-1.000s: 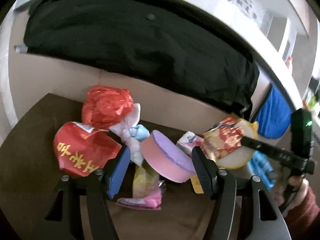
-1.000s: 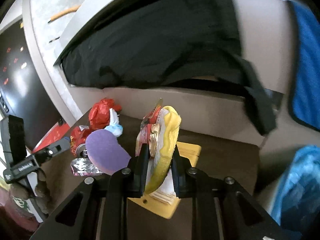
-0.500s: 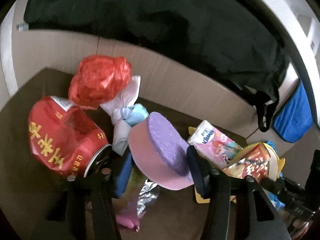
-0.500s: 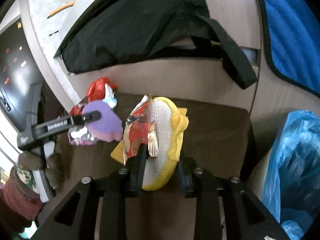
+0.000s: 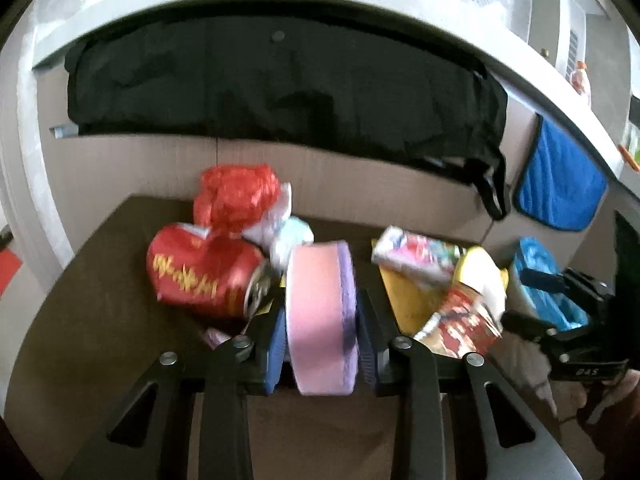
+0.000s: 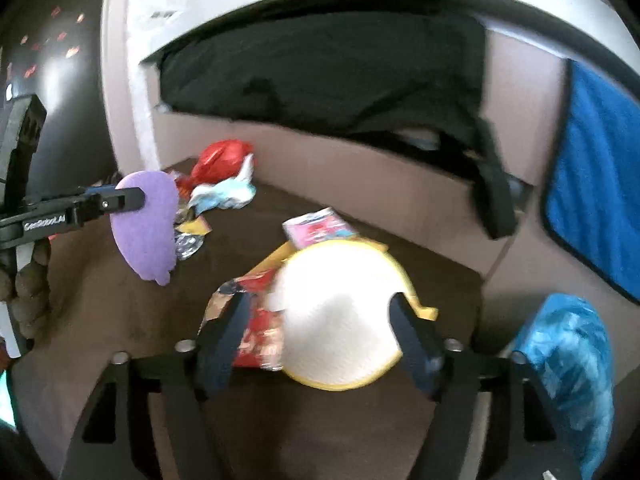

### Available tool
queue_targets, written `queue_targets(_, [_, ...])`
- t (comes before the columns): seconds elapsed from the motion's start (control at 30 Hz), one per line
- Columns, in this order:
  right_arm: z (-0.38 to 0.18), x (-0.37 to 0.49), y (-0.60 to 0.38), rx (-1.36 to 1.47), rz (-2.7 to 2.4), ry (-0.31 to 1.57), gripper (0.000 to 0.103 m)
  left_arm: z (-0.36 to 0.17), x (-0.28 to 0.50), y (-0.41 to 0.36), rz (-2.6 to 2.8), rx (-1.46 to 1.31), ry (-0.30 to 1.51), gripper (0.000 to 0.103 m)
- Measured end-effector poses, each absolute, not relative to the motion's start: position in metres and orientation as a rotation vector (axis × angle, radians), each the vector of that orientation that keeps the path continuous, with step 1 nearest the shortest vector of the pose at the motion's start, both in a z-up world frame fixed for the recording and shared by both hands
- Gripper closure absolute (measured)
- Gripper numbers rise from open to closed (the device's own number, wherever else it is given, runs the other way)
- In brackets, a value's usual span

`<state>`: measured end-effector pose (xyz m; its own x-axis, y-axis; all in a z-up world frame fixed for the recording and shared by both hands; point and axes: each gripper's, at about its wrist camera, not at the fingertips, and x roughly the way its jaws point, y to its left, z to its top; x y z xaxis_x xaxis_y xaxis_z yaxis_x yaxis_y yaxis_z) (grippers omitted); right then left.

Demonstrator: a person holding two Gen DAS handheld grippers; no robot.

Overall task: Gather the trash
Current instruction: 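Grasp the pink-purple sponge with the left tool while the right tool lifts the wrapper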

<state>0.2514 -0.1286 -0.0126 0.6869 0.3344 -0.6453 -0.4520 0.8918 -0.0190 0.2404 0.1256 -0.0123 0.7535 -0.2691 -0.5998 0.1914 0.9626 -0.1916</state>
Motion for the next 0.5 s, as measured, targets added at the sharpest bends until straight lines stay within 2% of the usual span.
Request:
queue_targets(0.07, [-0.022, 0.256, -0.116, -0.173, 0.500, 0.745, 0.027, -0.017, 0.237, 0.129, -0.255, -0.128, 0.677, 0.069])
queue_targets(0.2, [-0.045, 0.262, -0.091, -0.135, 0.607, 0.868, 0.028, -0.028, 0.238, 0.137, -0.248, -0.144, 0.712, 0.057])
queue_targets(0.43, [-0.058, 0.271, -0.062, -0.218, 0.609, 0.926, 0.028, -0.033, 0.241, 0.155, -0.200, -0.218, 0.712, 0.057])
queue_targets(0.5, [-0.058, 0.275, -0.057, -0.224, 0.606, 0.936, 0.028, -0.029, 0.239, 0.160, -0.183, -0.230, 0.691, 0.061])
